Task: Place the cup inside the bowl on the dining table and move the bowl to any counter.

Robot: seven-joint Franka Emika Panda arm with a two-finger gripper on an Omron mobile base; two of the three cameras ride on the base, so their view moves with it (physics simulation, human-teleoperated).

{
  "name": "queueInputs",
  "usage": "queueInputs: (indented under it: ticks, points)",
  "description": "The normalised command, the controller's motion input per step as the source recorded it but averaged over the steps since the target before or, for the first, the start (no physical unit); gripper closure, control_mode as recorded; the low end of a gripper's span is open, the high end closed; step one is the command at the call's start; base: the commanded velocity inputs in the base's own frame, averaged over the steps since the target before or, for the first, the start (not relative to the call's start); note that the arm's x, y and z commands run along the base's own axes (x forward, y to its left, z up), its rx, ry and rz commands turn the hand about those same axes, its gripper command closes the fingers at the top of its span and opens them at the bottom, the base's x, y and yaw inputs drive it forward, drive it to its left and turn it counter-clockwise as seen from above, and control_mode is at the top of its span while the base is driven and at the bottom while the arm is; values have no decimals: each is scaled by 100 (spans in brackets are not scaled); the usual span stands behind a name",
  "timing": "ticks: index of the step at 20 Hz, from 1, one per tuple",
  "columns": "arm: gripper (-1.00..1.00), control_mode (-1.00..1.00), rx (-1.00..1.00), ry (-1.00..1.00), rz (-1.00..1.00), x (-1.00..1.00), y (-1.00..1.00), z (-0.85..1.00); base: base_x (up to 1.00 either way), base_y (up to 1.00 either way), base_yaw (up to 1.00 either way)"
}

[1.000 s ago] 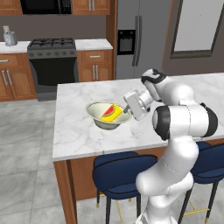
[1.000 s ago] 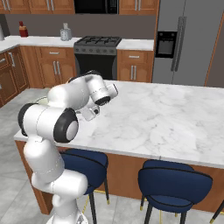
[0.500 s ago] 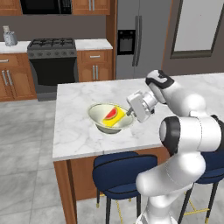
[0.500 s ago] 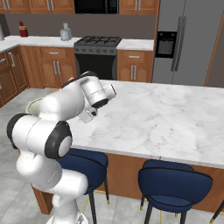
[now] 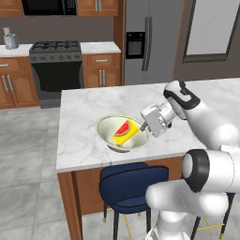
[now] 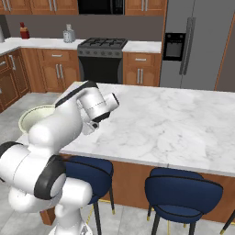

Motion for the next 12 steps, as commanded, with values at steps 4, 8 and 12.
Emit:
queueInputs:
  ticks: [4, 8, 12]
  points:
    - [100, -100, -5, 0, 0, -41, -4, 5, 0, 0, 0]
    - [100, -100, -6, 0, 0, -26, -4, 7, 0, 0, 0]
    - [100, -100, -6, 5, 0, -3, 0, 1, 0, 0, 0]
